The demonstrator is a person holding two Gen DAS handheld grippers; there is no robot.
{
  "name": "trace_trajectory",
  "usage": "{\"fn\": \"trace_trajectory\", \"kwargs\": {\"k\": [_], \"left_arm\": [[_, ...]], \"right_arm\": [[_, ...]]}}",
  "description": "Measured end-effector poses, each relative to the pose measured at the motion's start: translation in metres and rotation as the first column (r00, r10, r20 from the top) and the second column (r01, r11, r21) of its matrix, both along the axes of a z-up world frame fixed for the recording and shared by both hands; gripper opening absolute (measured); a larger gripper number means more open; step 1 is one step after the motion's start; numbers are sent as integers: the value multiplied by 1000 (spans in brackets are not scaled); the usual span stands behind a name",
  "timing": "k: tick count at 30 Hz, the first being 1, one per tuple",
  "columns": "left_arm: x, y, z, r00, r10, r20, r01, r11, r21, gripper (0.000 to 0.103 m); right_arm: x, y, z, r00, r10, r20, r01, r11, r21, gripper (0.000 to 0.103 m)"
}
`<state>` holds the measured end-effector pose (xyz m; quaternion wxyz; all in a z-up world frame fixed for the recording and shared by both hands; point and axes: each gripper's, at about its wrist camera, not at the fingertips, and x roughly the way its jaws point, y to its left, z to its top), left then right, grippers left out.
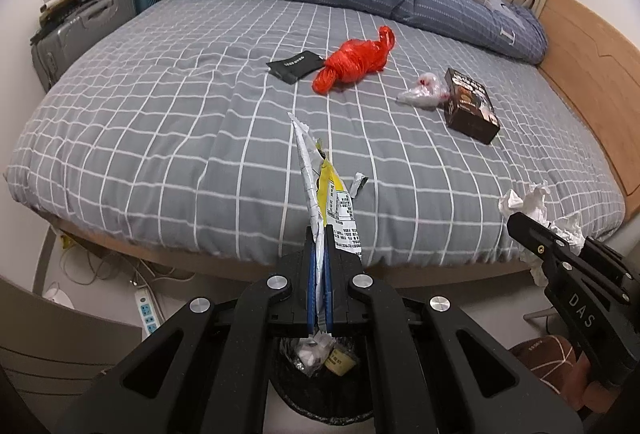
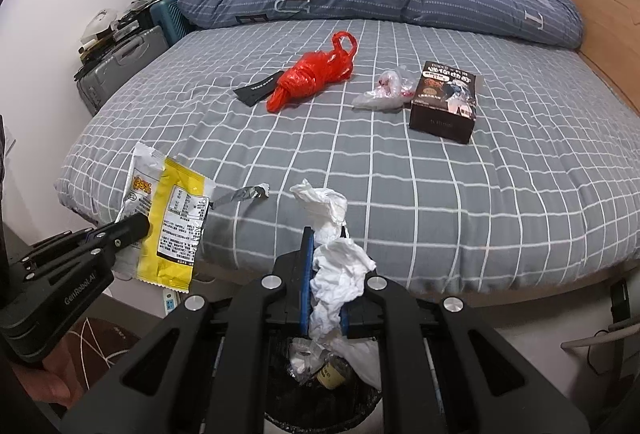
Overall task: Collect trash
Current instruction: 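Carry the snack wrapper and tissue with both tools over the black bin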
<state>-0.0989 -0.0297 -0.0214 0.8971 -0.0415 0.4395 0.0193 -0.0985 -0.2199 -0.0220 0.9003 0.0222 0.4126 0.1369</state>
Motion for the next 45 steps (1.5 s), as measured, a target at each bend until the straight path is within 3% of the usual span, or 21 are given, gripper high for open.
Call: {"fn": "trace_trajectory", "kwargs": {"k": [20, 35, 45], "left_arm": [[-46, -11, -55, 995, -31, -93, 30, 999, -12, 2], [-48, 0, -126, 978, -19, -208, 20, 1000, 2, 2], [-39, 24, -165, 962, 15, -273, -18, 1000, -7, 2]], "right_arm": [[-43, 3, -44, 998, 17, -65, -21, 998, -57, 10], [-42, 10, -112, 980, 26, -198, -39, 997, -63, 10], [-26, 30, -165, 946, 68, -318, -85, 996, -39, 10]]}}
